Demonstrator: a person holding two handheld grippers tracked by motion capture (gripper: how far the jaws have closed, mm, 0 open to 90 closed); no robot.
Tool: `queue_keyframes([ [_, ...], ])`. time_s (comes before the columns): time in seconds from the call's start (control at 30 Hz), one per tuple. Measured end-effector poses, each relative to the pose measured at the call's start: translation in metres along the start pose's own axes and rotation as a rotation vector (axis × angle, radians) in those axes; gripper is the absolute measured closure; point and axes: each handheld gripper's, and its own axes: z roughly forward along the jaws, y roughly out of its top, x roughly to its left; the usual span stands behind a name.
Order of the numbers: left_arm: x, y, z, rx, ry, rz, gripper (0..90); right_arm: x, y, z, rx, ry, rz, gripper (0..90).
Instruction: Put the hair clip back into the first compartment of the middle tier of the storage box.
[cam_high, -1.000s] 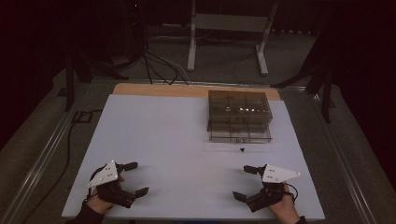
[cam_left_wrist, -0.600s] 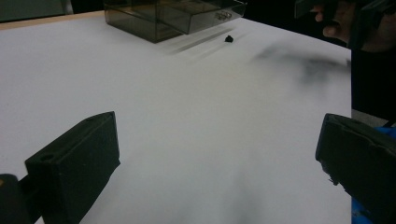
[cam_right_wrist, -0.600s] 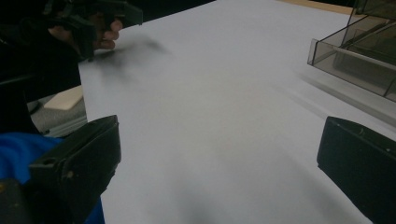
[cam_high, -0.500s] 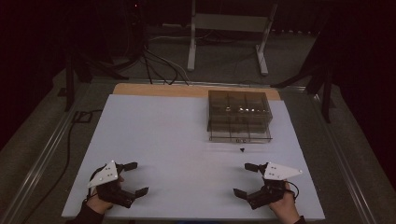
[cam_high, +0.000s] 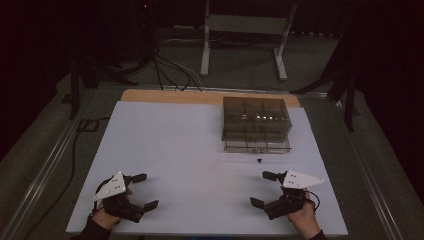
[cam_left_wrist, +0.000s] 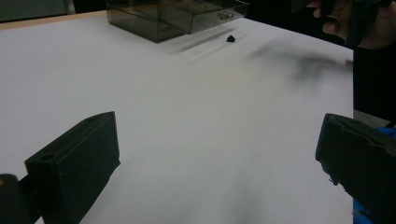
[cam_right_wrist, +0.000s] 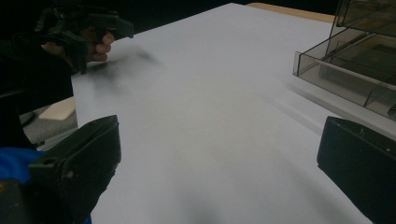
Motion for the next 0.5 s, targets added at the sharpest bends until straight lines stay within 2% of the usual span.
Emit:
queue_keyframes([
  [0.5, 0.0, 0.0, 0.0, 0.001, -0.004, -0.003, 0.7, -0.013, 0.0, 0.004, 0.011, -0.046, 0.031, 0.0],
])
